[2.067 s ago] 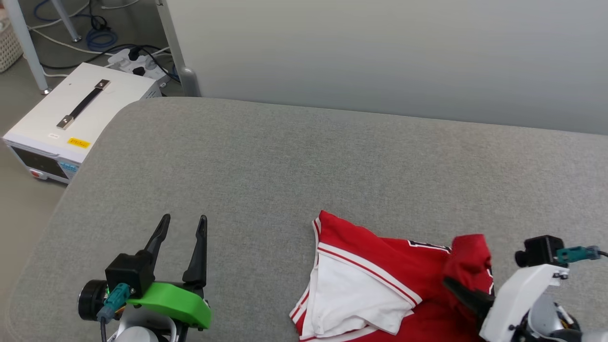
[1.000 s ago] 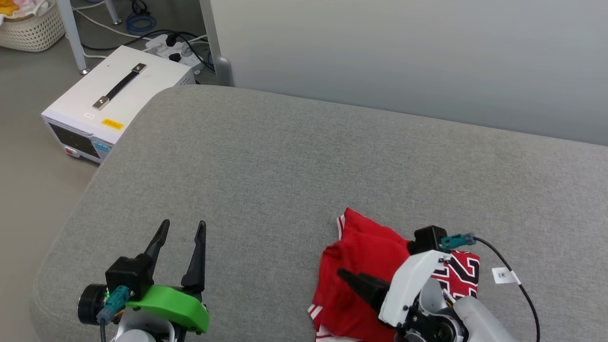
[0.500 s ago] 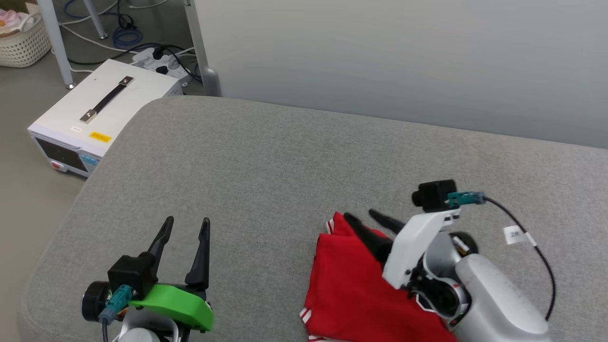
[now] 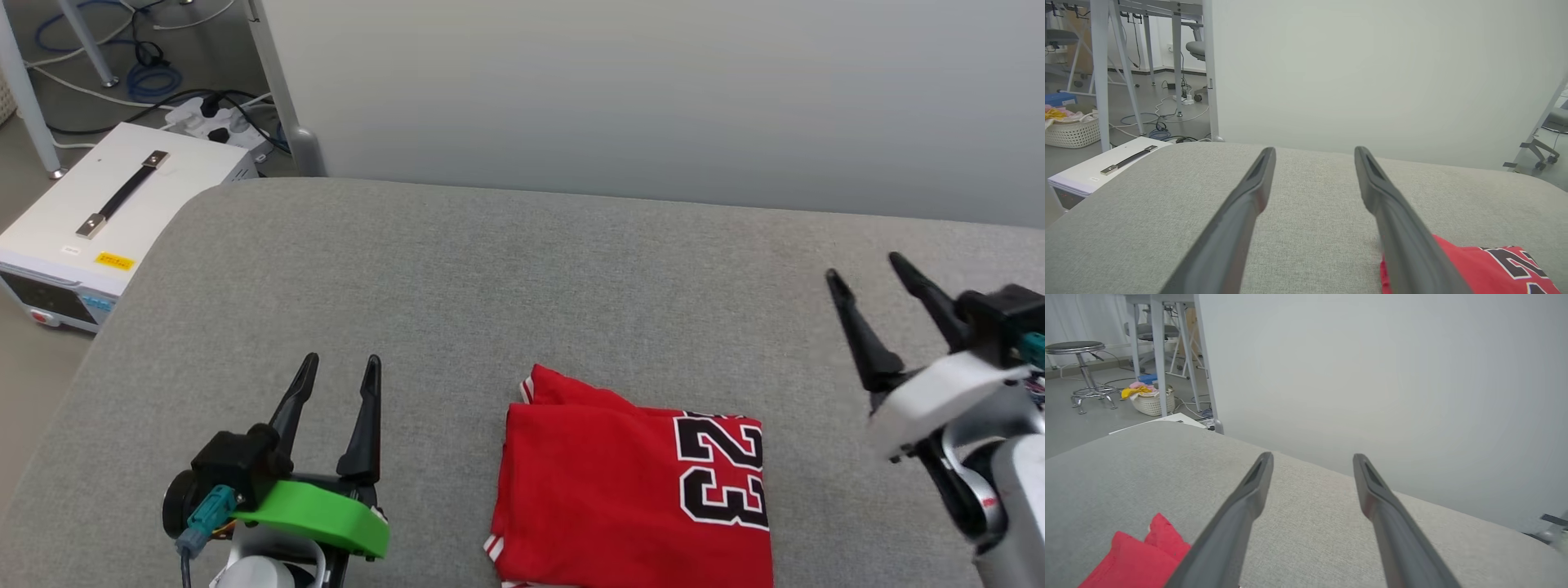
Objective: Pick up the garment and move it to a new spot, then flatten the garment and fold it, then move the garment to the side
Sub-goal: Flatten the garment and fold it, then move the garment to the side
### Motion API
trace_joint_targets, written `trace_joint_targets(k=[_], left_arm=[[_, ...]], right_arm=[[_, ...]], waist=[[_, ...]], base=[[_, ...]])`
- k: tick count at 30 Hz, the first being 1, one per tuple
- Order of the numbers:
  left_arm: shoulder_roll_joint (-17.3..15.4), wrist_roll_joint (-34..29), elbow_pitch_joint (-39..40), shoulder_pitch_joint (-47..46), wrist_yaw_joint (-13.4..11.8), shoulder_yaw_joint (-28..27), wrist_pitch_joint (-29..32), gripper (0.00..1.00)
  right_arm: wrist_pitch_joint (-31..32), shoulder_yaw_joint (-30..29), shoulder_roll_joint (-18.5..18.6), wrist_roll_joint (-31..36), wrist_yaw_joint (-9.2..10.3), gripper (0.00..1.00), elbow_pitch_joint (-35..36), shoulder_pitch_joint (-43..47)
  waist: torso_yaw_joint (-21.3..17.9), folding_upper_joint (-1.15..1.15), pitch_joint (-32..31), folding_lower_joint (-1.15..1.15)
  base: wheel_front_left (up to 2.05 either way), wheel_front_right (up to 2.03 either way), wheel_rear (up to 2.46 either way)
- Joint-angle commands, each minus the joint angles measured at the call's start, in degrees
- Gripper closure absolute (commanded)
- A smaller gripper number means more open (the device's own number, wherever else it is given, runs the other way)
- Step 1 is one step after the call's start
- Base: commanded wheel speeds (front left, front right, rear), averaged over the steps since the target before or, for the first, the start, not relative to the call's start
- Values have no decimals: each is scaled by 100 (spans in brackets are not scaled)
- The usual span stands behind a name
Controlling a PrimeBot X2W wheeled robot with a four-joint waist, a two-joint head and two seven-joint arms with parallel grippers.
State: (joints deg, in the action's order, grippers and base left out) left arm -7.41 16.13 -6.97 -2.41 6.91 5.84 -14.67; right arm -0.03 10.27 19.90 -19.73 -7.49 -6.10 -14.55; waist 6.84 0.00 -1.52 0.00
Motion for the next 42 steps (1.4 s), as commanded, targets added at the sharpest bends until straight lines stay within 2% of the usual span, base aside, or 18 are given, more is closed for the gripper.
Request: trace_joint_targets(k=[1,6,10,20,38,42], left_arm=[[47,14,34,62,35,20,-33,0],[116,85,152,96,49,93,-33,0],[140,82,254,165,54,103,-33,0],[213,85,553,364,57,-30,-33,0],[274,-45,575,384,58,-42,-33,0],[265,-46,544,379,58,-12,-33,0]], right_arm=[[-124,-195,0,113,0,0,97,203],[-476,-989,-359,448,0,0,733,979],[-634,-1318,-735,594,0,0,1157,1515],[-953,-1462,-1382,803,0,0,1320,2184],[-932,-1385,-1513,881,0,0,1088,2133],[-547,-1315,-1523,676,0,0,995,2154]], waist=[[-70,0,48,0],[-169,0,131,0],[-231,0,188,0],[-280,0,239,0],[-252,0,271,0],[-234,0,316,0]], base=[[0,0,0],[0,0,0],[0,0,0],[0,0,0],[0,0,0],[0,0,0]])
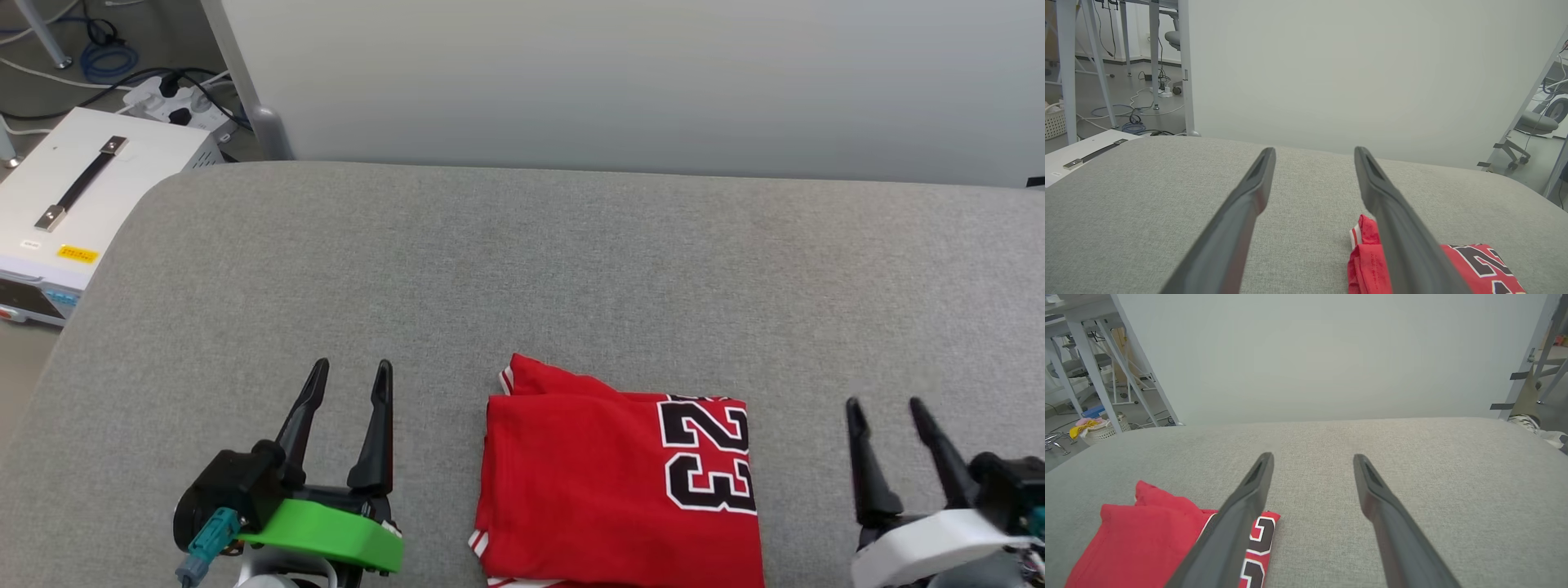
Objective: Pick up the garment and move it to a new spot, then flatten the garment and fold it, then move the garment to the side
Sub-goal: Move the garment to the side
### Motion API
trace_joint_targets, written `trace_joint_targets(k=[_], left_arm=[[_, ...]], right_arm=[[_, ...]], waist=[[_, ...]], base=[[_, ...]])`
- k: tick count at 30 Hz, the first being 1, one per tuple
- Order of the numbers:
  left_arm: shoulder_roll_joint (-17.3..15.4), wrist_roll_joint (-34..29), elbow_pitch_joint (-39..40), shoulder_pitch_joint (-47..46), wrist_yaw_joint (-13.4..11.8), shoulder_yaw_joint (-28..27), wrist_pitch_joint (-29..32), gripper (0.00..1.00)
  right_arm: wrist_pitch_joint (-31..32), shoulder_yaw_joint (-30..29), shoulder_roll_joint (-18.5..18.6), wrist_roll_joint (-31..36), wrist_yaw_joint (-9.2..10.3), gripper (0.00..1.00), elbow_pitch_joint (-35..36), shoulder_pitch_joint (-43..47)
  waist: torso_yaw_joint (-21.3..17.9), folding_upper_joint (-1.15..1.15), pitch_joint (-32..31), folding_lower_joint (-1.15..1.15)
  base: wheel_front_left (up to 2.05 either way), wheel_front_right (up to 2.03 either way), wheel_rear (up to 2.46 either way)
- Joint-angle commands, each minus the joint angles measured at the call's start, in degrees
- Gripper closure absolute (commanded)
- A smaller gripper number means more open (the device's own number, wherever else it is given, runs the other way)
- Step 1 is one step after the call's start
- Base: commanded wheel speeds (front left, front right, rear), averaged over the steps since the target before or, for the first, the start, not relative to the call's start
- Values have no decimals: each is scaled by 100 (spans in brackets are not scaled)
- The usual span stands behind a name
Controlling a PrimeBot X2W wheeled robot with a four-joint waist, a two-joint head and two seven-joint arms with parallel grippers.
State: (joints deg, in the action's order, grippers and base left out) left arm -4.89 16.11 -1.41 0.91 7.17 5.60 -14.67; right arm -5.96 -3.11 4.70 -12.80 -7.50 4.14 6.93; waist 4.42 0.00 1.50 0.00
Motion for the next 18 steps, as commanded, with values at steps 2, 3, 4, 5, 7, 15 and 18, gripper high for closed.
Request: trace_joint_targets(k=[2,3,4,5,7,15,18], left_arm=[[8,-43,-22,19,32,33,-33,0],[2,-42,-28,4,32,41,-33,0],[-4,-40,-32,-5,32,45,-33,0],[-10,-37,-36,-18,32,43,-33,0],[-20,-39,-49,-39,32,47,-33,0],[-69,-76,-120,-241,32,216,-33,0],[-65,-73,-126,-290,32,231,-33,0]], right_arm=[[441,145,93,-135,1,0,-71,-33],[739,209,141,-250,1,0,-90,-62],[1027,285,206,-321,1,0,-98,-85],[1371,369,288,-403,1,0,-87,-135],[2120,520,417,-535,1,0,-83,-212],[4745,626,230,-802,1,0,-66,-705],[5089,502,40,-723,1,0,-190,-768]], waist=[[21,0,59,0],[25,0,74,0],[27,0,92,0],[28,0,115,0],[37,0,161,0],[281,0,460,0],[393,0,545,0]], base=[[0,0,0],[0,0,0],[0,0,0],[0,0,0],[0,0,0],[0,0,0],[0,0,0]])
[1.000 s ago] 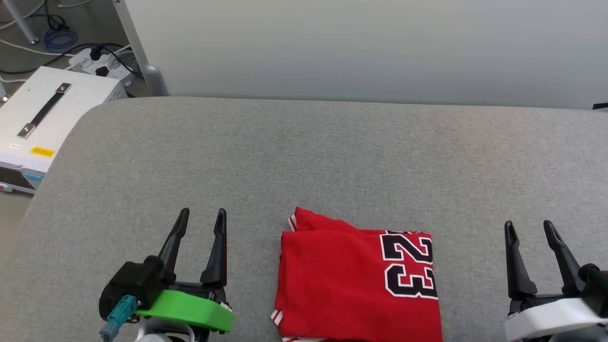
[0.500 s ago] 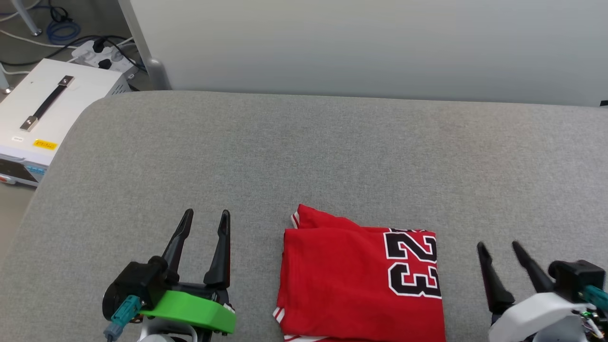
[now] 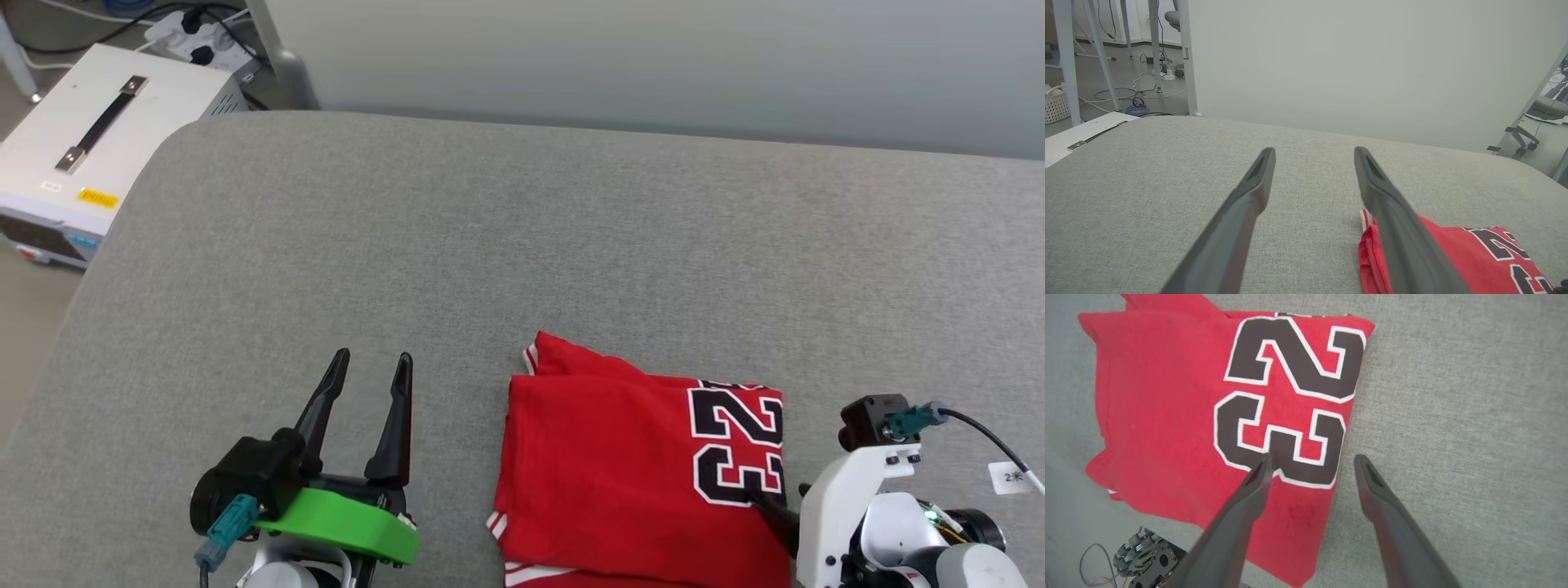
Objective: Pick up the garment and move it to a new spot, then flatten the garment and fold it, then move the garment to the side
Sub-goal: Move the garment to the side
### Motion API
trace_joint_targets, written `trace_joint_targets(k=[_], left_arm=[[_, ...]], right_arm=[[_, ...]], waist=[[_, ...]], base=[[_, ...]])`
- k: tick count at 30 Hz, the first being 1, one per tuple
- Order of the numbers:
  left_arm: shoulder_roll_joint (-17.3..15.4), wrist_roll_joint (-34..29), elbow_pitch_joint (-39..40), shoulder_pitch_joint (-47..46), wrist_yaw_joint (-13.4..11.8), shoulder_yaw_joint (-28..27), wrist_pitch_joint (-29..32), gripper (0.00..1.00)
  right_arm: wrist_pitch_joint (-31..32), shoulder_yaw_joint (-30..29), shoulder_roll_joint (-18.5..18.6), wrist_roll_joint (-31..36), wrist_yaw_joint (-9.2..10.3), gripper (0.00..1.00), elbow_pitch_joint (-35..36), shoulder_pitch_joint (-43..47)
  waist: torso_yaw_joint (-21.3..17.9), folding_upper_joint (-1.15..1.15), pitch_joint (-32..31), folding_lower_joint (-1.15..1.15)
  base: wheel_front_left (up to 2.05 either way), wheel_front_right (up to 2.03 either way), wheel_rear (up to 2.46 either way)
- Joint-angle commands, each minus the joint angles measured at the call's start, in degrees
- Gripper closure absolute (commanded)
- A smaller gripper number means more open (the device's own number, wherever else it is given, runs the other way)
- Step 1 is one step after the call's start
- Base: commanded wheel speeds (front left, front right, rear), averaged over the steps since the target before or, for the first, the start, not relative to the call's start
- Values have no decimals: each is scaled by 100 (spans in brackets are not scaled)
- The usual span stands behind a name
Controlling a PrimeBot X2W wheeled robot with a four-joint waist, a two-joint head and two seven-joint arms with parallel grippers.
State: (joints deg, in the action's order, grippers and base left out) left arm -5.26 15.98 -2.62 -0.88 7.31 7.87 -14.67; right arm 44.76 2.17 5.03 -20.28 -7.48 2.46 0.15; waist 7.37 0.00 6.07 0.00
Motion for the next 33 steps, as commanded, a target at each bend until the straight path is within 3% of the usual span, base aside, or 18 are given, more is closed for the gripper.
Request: trace_joint_targets(k=[1,8,14,15,16,17,24,33], left_arm=[[-25,-59,-7,-120,17,10,-33,0],[18,-49,4,-184,17,12,-33,0],[23,-47,-11,-253,17,70,-33,0],[20,-50,-15,-258,17,68,-33,0],[19,-54,-20,-260,17,67,-33,0],[18,-58,-26,-261,17,65,-33,0],[14,-68,-89,-238,17,81,-33,0],[-14,5,-165,-128,18,306,-33,0]], right_arm=[[108,-70,-30,64,-1,0,-76,-102],[433,-297,-193,-73,-1,0,-591,-321],[519,56,-209,-55,-1,0,-1072,-380],[532,132,-209,-44,-1,51,-1142,-373],[532,200,-209,-29,-1,58,-1188,-370],[515,274,-203,0,-1,100,-1230,-371],[242,526,47,111,-1,100,-1202,-479],[-17,1365,1425,377,-1,100,-523,-691]], waist=[[130,0,114,0],[308,0,275,0],[397,0,377,0],[402,0,383,0],[405,0,382,0],[406,0,381,0],[308,0,271,0],[-268,0,88,0]], base=[[0,0,0],[0,0,0],[0,0,0],[0,0,0],[0,0,0],[0,0,0],[0,0,0],[0,0,0]])
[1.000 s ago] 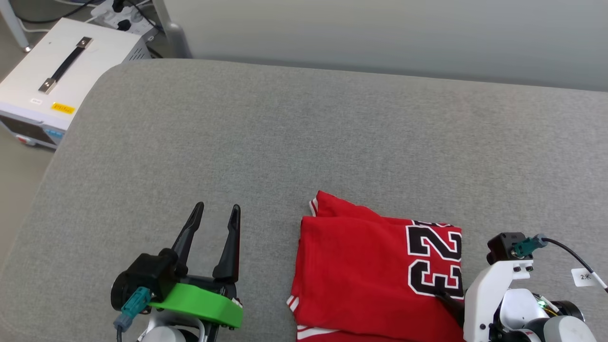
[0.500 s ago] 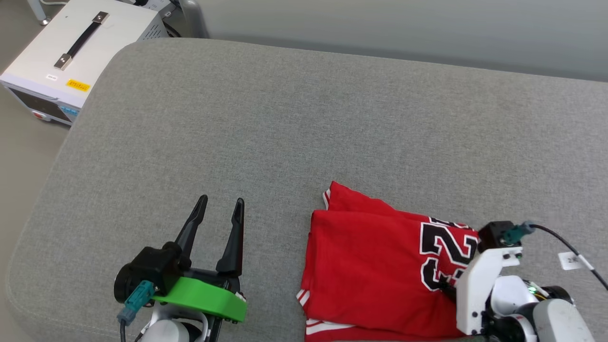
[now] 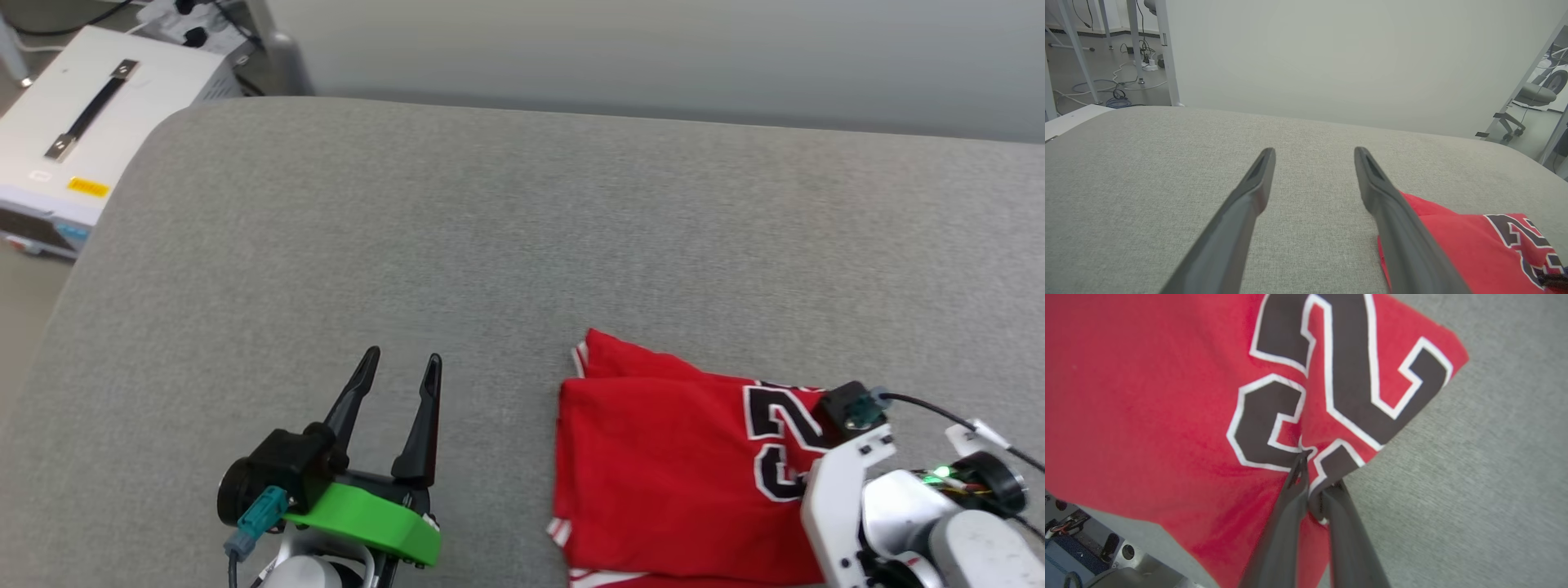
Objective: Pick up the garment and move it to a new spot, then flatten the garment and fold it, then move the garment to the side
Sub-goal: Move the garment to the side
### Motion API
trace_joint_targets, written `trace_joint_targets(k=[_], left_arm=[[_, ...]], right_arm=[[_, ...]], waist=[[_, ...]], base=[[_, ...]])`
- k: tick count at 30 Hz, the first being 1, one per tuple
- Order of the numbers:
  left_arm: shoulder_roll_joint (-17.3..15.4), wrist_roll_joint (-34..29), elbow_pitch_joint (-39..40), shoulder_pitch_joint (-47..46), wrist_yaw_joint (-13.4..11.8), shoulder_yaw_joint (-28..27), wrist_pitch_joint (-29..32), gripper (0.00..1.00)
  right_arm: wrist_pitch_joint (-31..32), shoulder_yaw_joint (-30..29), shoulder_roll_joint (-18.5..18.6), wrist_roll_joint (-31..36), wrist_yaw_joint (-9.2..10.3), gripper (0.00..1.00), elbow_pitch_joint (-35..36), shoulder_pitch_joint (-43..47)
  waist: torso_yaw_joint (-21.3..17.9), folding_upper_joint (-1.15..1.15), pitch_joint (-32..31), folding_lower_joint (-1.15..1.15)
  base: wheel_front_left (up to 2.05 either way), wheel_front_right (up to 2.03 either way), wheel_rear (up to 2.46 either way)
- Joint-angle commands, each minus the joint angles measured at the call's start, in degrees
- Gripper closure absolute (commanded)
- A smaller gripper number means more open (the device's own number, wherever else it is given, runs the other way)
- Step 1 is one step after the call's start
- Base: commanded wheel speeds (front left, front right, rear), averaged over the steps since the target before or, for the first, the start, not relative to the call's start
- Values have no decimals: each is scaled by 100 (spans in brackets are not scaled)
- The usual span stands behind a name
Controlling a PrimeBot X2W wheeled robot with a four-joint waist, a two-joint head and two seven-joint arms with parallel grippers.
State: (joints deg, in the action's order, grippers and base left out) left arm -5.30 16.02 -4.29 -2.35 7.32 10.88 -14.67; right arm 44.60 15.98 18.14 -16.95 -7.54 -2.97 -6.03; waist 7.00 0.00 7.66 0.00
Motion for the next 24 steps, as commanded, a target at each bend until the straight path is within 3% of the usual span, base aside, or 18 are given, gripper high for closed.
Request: trace_joint_targets(k=[1,10,18,21,24], left_arm=[[-3,0,6,30,16,31,-33,0],[56,-78,147,-77,16,365,-33,0],[-34,-202,398,-589,16,794,-33,0],[-146,-250,486,-821,16,951,-33,0],[-251,-280,635,-1064,16,1012,-33,0]], right_arm=[[18,29,256,39,5,100,86,-94],[229,316,1965,-170,5,100,590,-393],[-481,275,3250,-141,5,100,-2,-857],[-919,239,3517,-32,5,100,-483,-1048],[-1390,68,3539,55,5,100,-1061,-1305]], waist=[[-314,0,-72,0],[-1245,0,250,0],[-1812,0,1050,0],[-1944,0,1383,0],[-2040,0,1715,0]], base=[[0,0,0],[0,0,0],[0,0,0],[0,0,0],[0,0,0]])
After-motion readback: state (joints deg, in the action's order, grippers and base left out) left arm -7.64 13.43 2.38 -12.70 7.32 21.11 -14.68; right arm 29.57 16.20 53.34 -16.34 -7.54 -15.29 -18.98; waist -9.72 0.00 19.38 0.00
